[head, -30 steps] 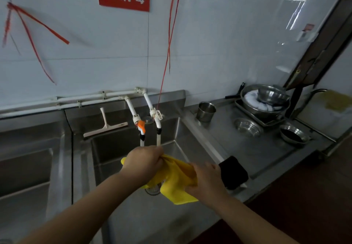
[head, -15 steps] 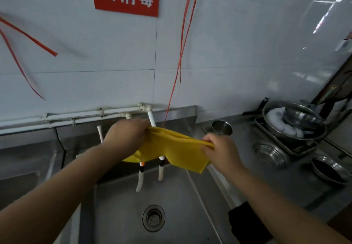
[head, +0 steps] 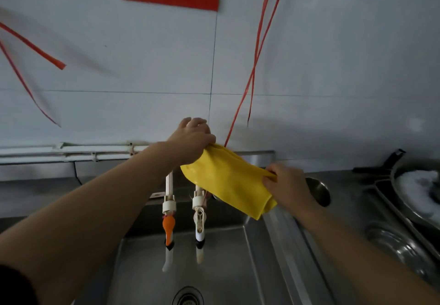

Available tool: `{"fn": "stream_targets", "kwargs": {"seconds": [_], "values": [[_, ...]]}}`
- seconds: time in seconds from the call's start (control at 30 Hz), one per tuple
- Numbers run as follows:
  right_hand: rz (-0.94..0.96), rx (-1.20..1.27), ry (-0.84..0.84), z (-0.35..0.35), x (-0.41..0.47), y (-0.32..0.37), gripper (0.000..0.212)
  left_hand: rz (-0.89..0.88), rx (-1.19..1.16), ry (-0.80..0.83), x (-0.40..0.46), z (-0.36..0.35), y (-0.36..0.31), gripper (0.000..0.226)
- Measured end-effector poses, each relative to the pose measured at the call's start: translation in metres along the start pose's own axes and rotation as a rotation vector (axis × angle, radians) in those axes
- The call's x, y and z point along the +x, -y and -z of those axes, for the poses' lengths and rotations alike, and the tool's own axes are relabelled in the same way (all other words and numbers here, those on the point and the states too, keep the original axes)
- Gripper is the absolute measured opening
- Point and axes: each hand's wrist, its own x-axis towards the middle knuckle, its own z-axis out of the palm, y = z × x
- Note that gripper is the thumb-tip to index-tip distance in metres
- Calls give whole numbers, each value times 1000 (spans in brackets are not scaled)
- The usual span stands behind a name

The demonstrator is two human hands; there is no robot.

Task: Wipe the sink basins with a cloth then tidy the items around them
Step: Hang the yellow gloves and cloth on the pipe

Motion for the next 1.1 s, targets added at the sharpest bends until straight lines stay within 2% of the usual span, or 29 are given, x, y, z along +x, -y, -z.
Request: {"fn": "stream_targets", "kwargs": {"seconds": [0.1, 0.17, 0.23, 0.3, 0.43, 0.53, 0.63, 0.73, 0.87, 0.93, 1.0, 1.1], "values": [[5, -8, -27, -25, 15, -10, 12, 73, -111, -34, 18, -17, 1, 35], [-9, -13, -16, -41, 23, -13, 9, 114, -279, -41, 26, -25, 1, 32], [-17, 19, -17, -57, 30, -16, 29, 156, -492, -68, 31, -31, -3, 29], [-44, 43, -24, -71, 34, -21, 36, 186, -708, -95, 34, -36, -9, 28], [-115, 99, 1, -87, 37, -21, 17, 163, -1068, -142, 37, -36, -16, 25], [-80, 137, -19, -92, 37, -20, 8, 230, -1328, -84, 34, -38, -16, 28], [-88, 166, -23, -95, 35, -14, 11, 260, -1342, 56, 29, -49, -15, 24], [-85, 111, -5, -102, 34, -11, 16, 264, -1276, 109, 21, -58, -12, 24], [-112, 184, 11, -107, 36, 0, 18, 328, -1304, 61, 14, -59, -12, 45], [-120, 226, -11, -105, 35, 9, 26, 405, -1311, 5, 11, -59, -12, 55], [-139, 281, -20, -102, 33, 17, 35, 435, -1257, -27, 6, -60, -10, 54], [-188, 317, -29, -100, 27, 23, 28, 434, -1223, -21, -5, -59, -6, 46]]}}
